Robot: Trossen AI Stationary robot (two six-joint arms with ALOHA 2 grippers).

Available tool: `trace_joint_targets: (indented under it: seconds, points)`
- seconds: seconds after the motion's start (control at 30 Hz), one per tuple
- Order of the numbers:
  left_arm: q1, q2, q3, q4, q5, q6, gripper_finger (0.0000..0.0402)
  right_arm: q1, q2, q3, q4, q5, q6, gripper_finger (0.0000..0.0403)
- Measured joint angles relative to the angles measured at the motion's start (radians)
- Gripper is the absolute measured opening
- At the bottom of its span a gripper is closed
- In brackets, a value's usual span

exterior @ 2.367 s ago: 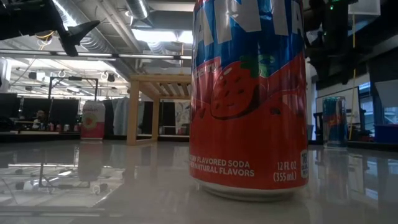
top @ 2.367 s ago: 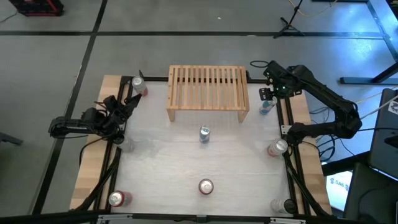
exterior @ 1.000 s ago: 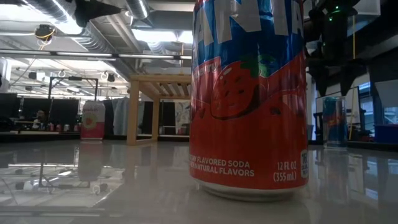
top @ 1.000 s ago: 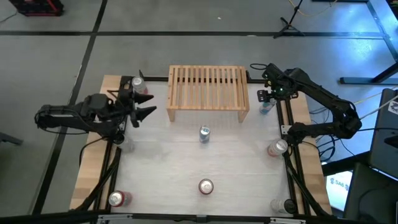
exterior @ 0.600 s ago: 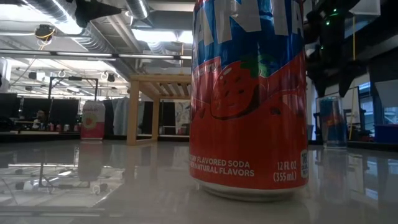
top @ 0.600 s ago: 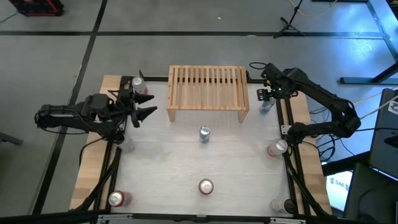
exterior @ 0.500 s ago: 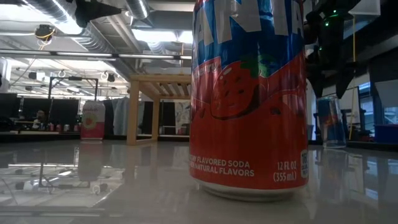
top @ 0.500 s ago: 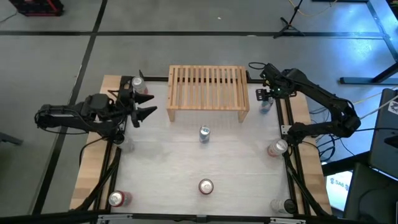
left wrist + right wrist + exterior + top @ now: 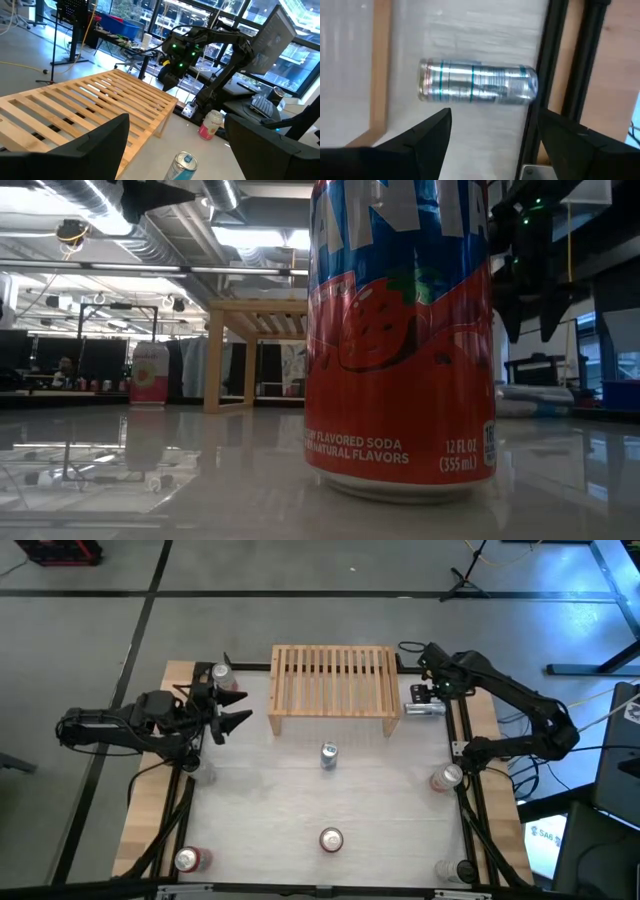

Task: Place canned beverage on shelf
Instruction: Put the top blue soda can on the shelf

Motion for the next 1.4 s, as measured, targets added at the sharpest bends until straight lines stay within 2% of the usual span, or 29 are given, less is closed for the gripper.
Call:
trace_joint_targets:
  seconds: [0.17, 0.3, 0.43, 0.7, 0.97, 1.17, 1.4]
  points:
    - [0.0, 0.0, 0.0, -0.008, 0.0, 0.0, 0.0322, 0.0, 0.008, 0.0, 0.001, -0.066, -0.199, 0.0286]
    - [0.0, 0.0, 0.0, -0.007, -0.001, 0.0, 0.0322, 0.0, 0.032, -0.001, 0.001, -0.043, -0.417, 0.0286]
    - [0.0, 0.0, 0.0, -0.007, -0.001, -0.001, 0.0322, 0.0, 0.06, -0.001, 0.003, -0.012, -0.57, 0.0286]
    - [0.0, 0.0, 0.0, 0.0, -0.003, -0.03, 0.0322, 0.0, 0.112, -0.013, 0.067, -0.091, -0.679, 0.0286]
    - [0.0, 0.0, 0.0, 0.001, -0.019, -0.037, 0.0322, 0.0, 0.137, -0.138, 0.141, -0.099, -0.801, 0.0286]
    - [0.0, 0.0, 0.0, 0.018, -0.043, -0.036, 0.0322, 0.0, 0.137, -0.182, 0.23, -0.074, -0.891, 0.0286]
    - [0.0, 0.0, 0.0, 0.018, -0.045, -0.036, 0.0322, 0.0, 0.196, -0.206, 0.237, -0.073, -0.935, 0.0286]
